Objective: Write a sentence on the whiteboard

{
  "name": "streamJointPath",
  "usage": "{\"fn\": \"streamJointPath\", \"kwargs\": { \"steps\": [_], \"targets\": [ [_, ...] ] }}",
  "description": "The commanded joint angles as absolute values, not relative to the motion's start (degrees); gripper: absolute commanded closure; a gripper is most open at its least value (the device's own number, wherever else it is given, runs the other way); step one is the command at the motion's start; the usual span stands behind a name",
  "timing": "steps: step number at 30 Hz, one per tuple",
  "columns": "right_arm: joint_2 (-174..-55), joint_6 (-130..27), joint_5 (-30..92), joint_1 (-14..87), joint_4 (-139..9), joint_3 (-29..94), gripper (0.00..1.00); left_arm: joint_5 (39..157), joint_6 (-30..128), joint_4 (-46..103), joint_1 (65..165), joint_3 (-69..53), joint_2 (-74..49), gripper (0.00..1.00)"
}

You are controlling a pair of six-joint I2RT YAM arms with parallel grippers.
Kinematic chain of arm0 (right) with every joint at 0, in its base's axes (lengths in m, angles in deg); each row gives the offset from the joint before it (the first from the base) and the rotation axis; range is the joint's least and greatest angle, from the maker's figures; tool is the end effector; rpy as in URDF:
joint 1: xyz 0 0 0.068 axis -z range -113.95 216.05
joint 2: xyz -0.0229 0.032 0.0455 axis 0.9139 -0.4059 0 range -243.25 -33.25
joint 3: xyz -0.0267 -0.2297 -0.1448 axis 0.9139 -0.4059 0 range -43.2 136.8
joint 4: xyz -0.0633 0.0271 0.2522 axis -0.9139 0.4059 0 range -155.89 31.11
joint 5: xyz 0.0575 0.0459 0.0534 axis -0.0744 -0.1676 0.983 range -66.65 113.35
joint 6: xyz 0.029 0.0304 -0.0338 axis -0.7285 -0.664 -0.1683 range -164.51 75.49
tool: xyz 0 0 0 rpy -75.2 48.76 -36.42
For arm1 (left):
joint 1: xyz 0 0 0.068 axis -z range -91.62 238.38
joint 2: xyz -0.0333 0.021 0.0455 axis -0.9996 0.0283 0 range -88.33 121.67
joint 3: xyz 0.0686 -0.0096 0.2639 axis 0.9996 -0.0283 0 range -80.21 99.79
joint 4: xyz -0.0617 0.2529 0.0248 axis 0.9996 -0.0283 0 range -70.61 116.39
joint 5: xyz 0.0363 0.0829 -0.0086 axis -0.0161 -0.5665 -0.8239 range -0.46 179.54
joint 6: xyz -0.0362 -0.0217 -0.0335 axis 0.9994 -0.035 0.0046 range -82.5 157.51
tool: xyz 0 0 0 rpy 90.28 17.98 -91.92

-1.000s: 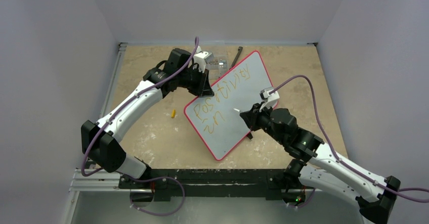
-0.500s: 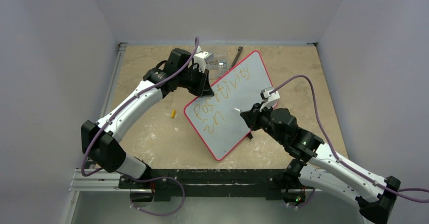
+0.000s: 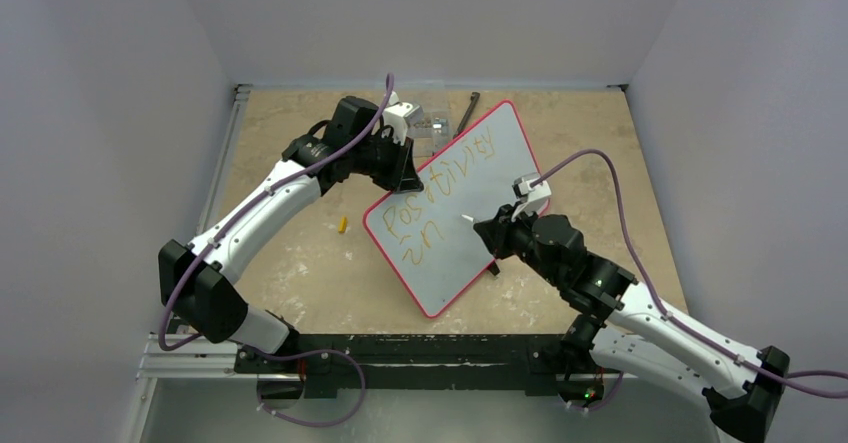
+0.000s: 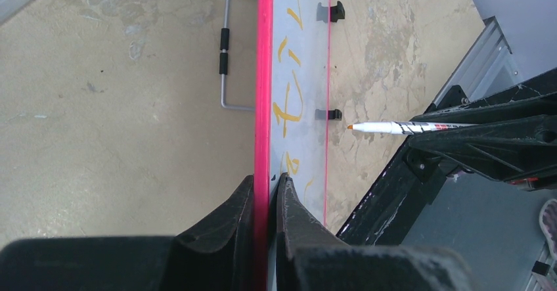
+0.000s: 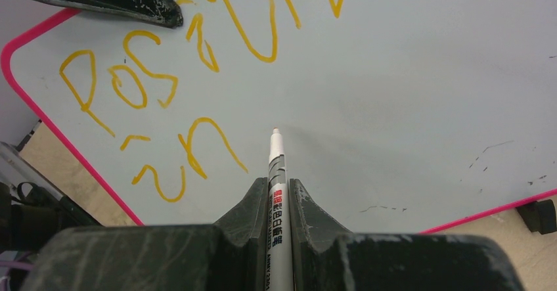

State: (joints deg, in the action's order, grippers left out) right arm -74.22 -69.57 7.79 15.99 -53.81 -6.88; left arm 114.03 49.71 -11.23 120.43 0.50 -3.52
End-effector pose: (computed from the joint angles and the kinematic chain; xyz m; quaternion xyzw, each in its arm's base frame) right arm 0.1186 0.1267 0.2954 -0.0932 0.7937 0.2743 0.5349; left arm 0.2670 -0.1846 0.3480 0.2391 0.8635 -0.3299 0.2972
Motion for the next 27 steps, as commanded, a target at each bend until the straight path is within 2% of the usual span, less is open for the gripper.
{"fn": "streamJointPath", "kwargs": {
  "steps": [1,27],
  "targets": [
    [-74.47,-70.21,7.81,16.22,-56.68,-7.16,1.00,105.73,43.48,-16.57,120.50,-1.11,-4.47,1.00],
    [-73.41,-68.90,10.77,16.22,-60.55,-7.93,1.00,104.63,43.13,-16.66,120.65,-1.63,-5.45,1.00]
  ]
}}
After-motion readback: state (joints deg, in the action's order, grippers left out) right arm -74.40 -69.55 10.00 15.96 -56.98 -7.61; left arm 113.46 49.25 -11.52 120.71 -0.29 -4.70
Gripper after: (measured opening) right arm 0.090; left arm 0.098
